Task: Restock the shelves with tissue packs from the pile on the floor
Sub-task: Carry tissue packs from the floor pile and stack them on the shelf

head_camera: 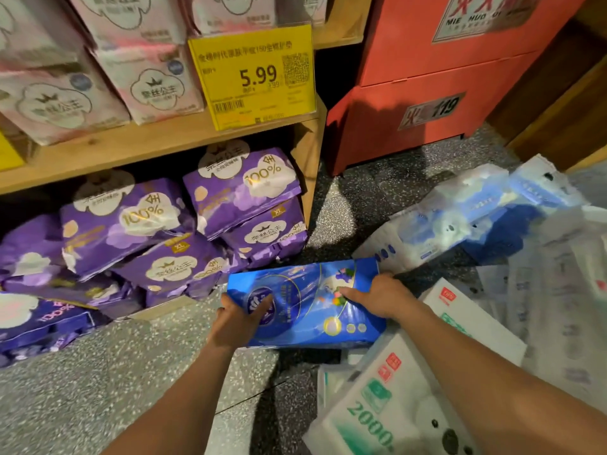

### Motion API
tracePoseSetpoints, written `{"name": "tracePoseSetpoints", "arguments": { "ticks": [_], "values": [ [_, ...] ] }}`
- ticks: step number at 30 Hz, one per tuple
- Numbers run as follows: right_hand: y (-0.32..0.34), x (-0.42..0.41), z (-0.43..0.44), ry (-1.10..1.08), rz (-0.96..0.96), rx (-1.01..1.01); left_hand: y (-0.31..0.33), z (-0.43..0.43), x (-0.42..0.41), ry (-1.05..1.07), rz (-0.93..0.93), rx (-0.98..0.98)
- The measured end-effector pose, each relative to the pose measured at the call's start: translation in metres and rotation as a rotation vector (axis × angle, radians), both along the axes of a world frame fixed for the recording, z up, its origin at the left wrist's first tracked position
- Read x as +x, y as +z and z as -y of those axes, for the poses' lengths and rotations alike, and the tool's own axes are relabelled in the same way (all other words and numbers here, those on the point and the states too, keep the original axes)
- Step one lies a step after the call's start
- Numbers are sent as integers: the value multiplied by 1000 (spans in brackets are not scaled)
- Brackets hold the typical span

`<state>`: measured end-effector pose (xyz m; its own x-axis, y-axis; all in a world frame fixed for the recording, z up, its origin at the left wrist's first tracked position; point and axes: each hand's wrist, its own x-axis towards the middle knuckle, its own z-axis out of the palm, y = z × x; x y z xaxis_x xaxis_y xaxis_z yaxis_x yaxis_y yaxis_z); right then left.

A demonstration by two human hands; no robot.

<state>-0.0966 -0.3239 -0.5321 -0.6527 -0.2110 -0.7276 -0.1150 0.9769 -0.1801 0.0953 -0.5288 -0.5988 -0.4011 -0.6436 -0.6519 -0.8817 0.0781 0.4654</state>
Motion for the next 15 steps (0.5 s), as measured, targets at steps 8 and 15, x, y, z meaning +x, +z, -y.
{"name": "tracePoseSetpoints", "arguments": {
  "ticks": [8,15],
  "values": [
    [-9,23,25,-129,-67,-193,-12,11,28,80,121,111],
    [98,40,38,-63,-124,-309,104,3,77,368,-49,62]
  ]
}}
